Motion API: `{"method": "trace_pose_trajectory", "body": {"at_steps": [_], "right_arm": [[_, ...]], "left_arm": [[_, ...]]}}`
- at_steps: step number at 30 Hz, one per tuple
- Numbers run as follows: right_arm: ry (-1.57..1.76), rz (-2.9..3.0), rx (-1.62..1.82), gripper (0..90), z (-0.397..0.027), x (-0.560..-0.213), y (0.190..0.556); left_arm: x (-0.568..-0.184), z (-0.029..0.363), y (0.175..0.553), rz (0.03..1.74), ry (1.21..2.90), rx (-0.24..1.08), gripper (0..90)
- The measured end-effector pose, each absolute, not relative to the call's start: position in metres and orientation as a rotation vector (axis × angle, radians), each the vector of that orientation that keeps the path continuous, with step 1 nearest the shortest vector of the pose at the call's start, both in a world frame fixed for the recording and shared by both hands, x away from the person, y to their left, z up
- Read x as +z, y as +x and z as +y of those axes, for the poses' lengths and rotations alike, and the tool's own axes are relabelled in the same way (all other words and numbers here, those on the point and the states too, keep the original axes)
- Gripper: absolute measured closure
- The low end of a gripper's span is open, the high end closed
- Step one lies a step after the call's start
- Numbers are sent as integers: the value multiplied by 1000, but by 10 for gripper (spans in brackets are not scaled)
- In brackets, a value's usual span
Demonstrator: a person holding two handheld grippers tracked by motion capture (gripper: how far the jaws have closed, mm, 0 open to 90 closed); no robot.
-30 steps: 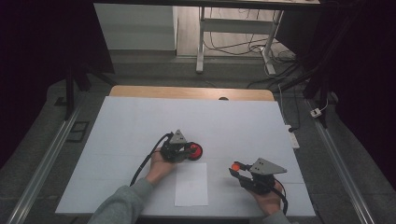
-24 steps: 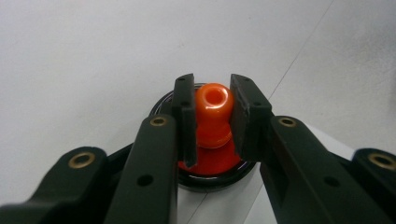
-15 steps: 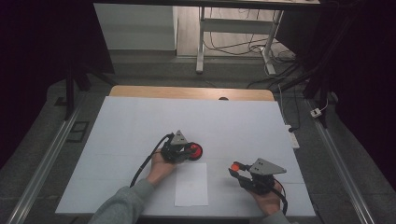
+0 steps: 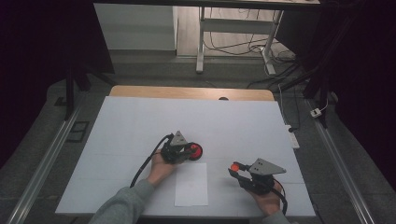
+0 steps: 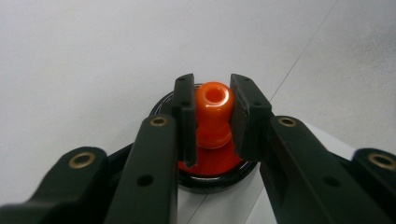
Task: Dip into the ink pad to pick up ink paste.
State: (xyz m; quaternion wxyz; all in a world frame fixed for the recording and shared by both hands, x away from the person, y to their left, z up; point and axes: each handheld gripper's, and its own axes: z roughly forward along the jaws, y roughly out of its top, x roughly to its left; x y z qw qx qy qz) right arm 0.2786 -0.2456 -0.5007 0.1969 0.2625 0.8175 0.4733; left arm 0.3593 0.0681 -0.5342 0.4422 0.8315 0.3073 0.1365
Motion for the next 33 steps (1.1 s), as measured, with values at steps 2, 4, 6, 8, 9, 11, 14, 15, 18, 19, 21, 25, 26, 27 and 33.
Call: {"method": "trace_pose_trajectory", "body": {"at_steps": [2, 4, 6, 8, 9, 11, 14, 15, 18, 19, 21, 25, 26, 27, 33], "right_arm": [[733, 2287, 1340, 644, -245, -501, 279], [733, 2287, 1345, 644, -245, -501, 279], [734, 2287, 1340, 644, -245, -501, 279], [734, 2287, 1340, 644, -245, -501, 279], [733, 2287, 1340, 644, -245, -501, 279], [735, 2286, 1343, 644, -245, -501, 279], [736, 2288, 1346, 644, -246, -501, 279], [737, 2290, 1341, 644, -247, -500, 279], [740, 2291, 1346, 644, -248, -501, 280], [741, 2291, 1346, 644, -248, -501, 280], [736, 2290, 1343, 644, -247, -501, 280], [734, 2290, 1343, 644, -247, -500, 279], [734, 2290, 1341, 644, -247, -500, 280], [735, 2288, 1343, 644, -248, -500, 280], [736, 2292, 1346, 644, -248, -501, 281]], "left_arm": [[-534, 68, 359, 761, 2064, 346, 730], [-534, 68, 359, 761, 2062, 342, 731], [-534, 68, 359, 762, 2062, 341, 731], [-534, 68, 359, 763, 2062, 339, 730], [-534, 68, 359, 766, 2063, 337, 730], [-533, 69, 360, 773, 2057, 322, 728], [-530, 74, 362, 792, 2000, 303, 727], [-527, 76, 362, 796, 1969, 293, 727], [-518, 80, 360, 786, 1940, 288, 727], [-516, 81, 360, 784, 1935, 282, 727], [-513, 80, 359, 777, 1933, 273, 727], [-509, 80, 357, 767, 1932, 263, 726], [-508, 80, 356, 766, 1933, 261, 726], [-507, 81, 356, 767, 1928, 258, 727], [-501, 84, 353, 763, 1907, 233, 726]]}}
